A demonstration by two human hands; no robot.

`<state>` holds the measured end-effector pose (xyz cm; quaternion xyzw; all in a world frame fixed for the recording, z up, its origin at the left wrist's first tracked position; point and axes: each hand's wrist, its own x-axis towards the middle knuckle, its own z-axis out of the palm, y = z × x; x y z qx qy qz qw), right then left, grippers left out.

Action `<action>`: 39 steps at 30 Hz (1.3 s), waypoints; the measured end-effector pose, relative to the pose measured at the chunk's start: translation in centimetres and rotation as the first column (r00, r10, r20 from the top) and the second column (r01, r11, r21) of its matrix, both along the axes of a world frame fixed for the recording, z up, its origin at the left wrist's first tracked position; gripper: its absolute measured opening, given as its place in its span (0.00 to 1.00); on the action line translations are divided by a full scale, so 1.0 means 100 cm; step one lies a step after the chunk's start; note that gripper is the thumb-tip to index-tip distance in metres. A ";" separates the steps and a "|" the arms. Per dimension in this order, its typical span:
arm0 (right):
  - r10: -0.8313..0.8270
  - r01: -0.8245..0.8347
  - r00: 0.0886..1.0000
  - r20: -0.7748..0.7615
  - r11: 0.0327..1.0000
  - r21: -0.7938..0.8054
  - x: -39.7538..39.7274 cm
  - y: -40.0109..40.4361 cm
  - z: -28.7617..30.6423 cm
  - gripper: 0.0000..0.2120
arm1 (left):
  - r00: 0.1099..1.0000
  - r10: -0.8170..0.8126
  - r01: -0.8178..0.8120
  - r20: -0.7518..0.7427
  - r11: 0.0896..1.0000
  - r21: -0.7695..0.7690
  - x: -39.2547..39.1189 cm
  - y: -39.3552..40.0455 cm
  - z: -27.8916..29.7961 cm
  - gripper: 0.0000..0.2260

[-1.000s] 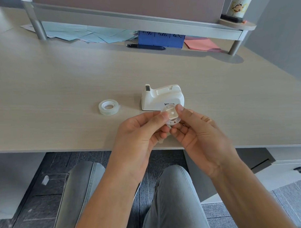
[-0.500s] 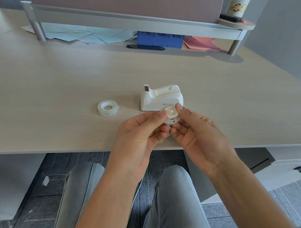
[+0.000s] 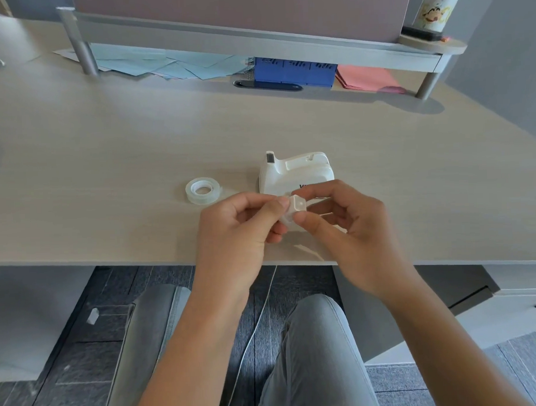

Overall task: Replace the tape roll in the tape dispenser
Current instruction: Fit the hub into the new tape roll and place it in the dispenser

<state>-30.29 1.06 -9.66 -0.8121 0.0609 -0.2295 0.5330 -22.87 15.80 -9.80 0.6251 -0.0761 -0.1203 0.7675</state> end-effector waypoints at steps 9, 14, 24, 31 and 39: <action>-0.106 0.112 0.991 -0.082 0.991 0.072 0.029 0.018 0.000 0.03 | 0.889 0.097 -0.339 0.447 0.796 0.502 0.017 0.027 0.001 0.04; -0.155 0.163 0.985 -0.083 0.980 0.115 0.047 0.026 0.000 0.03 | 0.847 0.027 -0.414 0.531 0.661 0.626 0.022 0.031 0.001 0.12; -0.149 0.152 0.981 -0.128 0.988 0.017 0.039 0.028 -0.004 0.06 | 0.808 -0.043 -0.512 0.587 0.441 0.737 0.045 0.034 -0.009 0.14; -0.176 0.179 0.983 -0.046 0.980 0.082 0.032 0.025 -0.004 0.07 | 0.798 -0.021 -0.526 0.602 0.464 0.713 0.054 0.032 -0.012 0.09; -0.107 0.077 0.968 0.228 0.988 0.137 0.020 0.032 0.000 0.15 | 0.985 0.136 -0.127 0.109 0.988 -0.083 0.012 0.016 0.022 0.05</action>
